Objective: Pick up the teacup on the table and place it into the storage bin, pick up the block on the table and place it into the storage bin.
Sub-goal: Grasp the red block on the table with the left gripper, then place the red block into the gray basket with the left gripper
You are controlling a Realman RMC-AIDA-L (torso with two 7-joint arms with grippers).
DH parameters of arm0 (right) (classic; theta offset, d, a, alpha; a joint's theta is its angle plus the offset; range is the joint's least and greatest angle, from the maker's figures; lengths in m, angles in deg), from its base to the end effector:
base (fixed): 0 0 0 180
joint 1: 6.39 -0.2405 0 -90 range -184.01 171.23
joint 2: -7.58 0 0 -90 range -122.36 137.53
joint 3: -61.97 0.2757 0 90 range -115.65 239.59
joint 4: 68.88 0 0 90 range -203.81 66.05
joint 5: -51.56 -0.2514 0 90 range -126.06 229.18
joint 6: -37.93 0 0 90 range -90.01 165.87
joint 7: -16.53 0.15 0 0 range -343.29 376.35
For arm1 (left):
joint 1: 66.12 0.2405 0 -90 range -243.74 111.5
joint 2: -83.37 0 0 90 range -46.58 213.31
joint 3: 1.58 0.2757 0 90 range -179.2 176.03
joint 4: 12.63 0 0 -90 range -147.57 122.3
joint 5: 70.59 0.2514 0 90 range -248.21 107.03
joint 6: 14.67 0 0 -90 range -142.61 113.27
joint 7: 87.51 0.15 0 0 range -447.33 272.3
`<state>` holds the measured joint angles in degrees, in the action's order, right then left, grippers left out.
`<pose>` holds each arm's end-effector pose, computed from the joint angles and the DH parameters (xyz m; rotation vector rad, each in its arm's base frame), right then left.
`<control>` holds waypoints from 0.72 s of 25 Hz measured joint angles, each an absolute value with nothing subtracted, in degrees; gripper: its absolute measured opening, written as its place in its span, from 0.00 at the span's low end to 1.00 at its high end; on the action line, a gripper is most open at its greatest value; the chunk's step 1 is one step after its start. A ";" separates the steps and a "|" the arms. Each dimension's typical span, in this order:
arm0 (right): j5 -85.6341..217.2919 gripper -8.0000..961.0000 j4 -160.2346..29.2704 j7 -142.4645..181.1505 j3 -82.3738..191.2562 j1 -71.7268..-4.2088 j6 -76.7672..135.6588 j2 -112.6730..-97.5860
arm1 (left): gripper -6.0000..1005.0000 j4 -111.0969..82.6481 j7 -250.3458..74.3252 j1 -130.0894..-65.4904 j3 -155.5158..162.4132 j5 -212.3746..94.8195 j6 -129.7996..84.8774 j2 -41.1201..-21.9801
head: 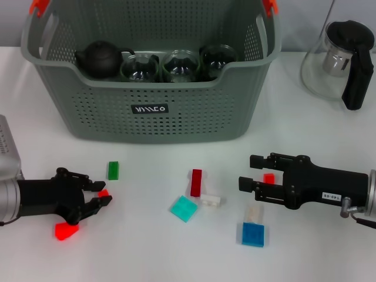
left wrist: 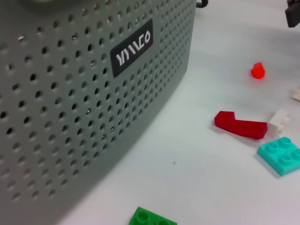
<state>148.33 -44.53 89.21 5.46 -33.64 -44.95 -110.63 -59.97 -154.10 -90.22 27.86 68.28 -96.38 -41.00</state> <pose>0.3109 0.3413 -0.0718 -2.7253 0.7555 0.8191 -0.3806 0.3307 -0.0157 -2.6879 -0.4992 -0.1171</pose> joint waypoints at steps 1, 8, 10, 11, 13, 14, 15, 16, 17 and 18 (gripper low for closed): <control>148.33 0.74 -44.54 89.22 5.46 -33.64 -44.95 -110.62 | 0.38 -59.96 -154.63 -90.37 27.86 68.57 -96.29 -40.93; 148.33 0.74 -44.54 89.21 5.30 -33.64 -44.95 -110.54 | 0.15 -60.24 -157.19 -91.11 28.05 69.42 -95.49 -40.82; 148.33 0.74 -44.54 89.21 5.31 -33.56 -44.95 -110.54 | 0.15 -60.42 -157.61 -91.15 27.98 69.19 -95.71 -40.82; 148.33 0.74 -44.54 89.21 5.35 -33.50 -44.95 -110.54 | 0.15 -60.58 -158.01 -91.21 27.96 69.19 -96.04 -40.81; 148.33 0.74 -44.53 89.21 5.41 -33.42 -44.97 -110.54 | 0.15 -61.53 -158.83 -91.34 27.55 69.06 -98.00 -40.68; 148.33 0.74 -44.54 89.21 5.42 -33.41 -44.99 -110.54 | 0.15 -62.30 -159.24 -91.46 27.11 68.81 -99.74 -40.54; 148.33 0.74 -44.54 89.22 5.43 -33.41 -45.04 -110.54 | 0.15 -63.90 -159.66 -91.70 25.73 67.80 -103.73 -40.24; 148.33 0.74 -44.54 89.22 5.44 -33.41 -45.05 -110.54 | 0.15 -64.84 -159.95 -91.95 24.48 66.75 -107.09 -39.91; 148.33 0.74 -44.53 89.21 5.44 -33.40 -45.07 -110.52 | 0.15 -65.76 -160.28 -92.42 22.62 64.78 -111.57 -39.30; 148.33 0.74 -44.54 89.21 5.45 -33.42 -45.06 -110.49 | 0.15 -66.09 -160.84 -93.01 20.89 63.20 -115.03 -38.65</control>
